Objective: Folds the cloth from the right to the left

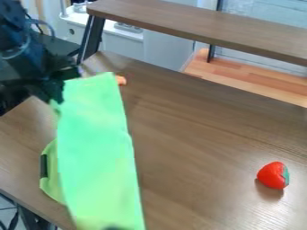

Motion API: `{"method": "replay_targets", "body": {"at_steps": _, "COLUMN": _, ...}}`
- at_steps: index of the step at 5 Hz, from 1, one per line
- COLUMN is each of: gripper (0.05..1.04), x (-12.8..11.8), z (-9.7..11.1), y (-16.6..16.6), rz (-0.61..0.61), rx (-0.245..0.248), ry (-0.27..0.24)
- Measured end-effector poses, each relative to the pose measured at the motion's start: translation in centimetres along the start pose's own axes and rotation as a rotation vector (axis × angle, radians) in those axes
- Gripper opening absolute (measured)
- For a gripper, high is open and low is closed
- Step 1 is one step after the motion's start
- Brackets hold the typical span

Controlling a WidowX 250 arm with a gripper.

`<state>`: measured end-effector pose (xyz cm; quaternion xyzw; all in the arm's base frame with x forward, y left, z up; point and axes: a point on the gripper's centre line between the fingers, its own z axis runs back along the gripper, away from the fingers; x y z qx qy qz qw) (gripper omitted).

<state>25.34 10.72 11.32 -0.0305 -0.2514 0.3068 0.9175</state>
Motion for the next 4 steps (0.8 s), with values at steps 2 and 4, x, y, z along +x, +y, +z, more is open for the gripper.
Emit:
{"method": "replay_targets", "body": {"at_steps": 2, "gripper": 0.497, "x": -0.9, "z": 1.0, "y": 1.3, "rz": 0.017, "rx": 0.068, "ry": -0.010}}
{"method": "replay_targets", "body": {"at_steps": 4, "gripper": 0.999, "x": -0.4, "z": 1.9, "y": 2.0, "rz": -0.052, "rx": 0.093, "ry": 0.009}}
